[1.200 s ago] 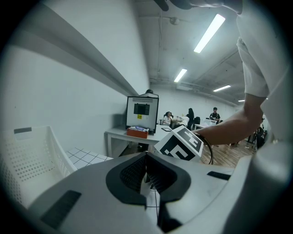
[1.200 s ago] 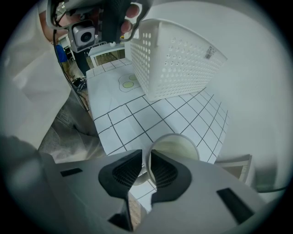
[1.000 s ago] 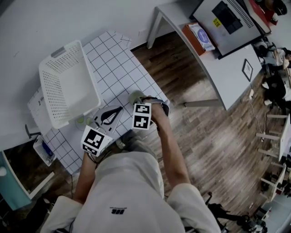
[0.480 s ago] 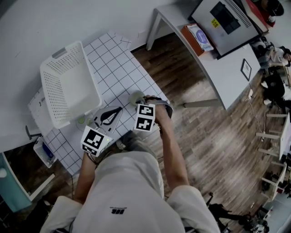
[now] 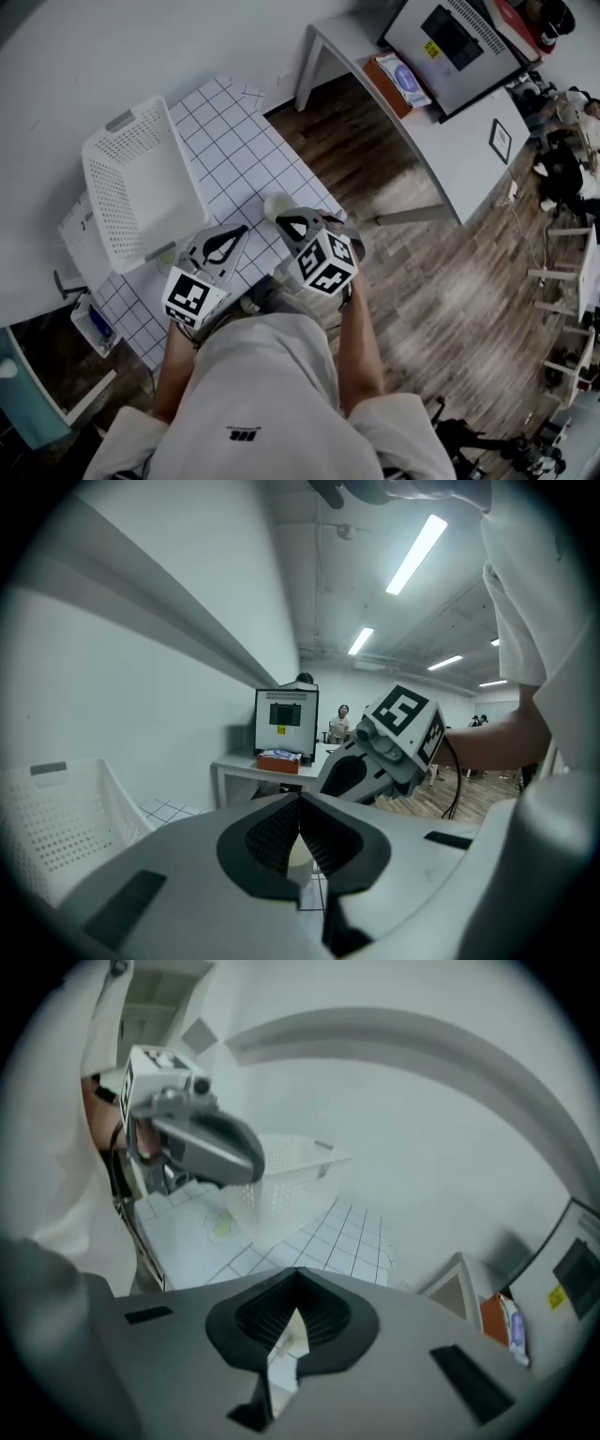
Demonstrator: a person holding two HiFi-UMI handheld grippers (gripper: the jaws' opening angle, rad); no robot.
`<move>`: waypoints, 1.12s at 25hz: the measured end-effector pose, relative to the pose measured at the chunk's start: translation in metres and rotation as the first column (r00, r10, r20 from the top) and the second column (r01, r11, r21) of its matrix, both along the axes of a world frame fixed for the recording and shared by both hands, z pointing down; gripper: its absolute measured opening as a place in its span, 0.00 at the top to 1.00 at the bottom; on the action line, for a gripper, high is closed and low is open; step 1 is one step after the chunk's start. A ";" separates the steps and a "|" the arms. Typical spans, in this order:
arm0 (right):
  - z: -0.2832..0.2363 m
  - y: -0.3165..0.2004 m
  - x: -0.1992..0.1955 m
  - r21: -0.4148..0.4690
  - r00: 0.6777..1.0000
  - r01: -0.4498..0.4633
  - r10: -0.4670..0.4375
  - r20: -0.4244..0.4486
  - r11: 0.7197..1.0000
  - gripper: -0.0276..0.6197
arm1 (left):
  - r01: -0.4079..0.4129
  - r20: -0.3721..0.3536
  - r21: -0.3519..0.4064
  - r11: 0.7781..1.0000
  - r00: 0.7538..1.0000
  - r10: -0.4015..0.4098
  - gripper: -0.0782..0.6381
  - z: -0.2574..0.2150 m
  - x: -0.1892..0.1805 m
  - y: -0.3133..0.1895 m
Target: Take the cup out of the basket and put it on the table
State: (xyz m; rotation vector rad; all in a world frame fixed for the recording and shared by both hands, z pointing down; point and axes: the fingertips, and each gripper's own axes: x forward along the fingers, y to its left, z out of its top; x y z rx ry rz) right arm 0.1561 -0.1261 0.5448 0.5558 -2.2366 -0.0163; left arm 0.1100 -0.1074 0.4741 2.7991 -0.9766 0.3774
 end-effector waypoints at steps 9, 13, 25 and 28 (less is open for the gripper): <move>-0.112 0.015 0.022 0.067 0.831 -0.229 0.159 0.534 0.971 0.94 | -0.024 -0.127 0.083 0.996 0.991 0.034 0.88 -0.056 -0.005 0.006; -0.110 0.022 0.034 0.051 0.811 -0.276 0.205 0.548 0.960 0.94 | -0.044 -0.164 0.102 0.994 0.985 0.060 0.88 -0.069 -0.004 0.008; -0.108 0.025 0.038 0.046 0.805 -0.298 0.225 0.549 0.953 0.94 | -0.071 -0.141 0.104 0.992 0.986 0.085 0.88 -0.068 0.003 0.009; -0.106 0.025 0.035 0.040 0.805 -0.288 0.220 0.550 0.957 0.94 | -0.066 -0.137 0.102 0.993 0.987 0.080 0.88 -0.067 0.002 0.008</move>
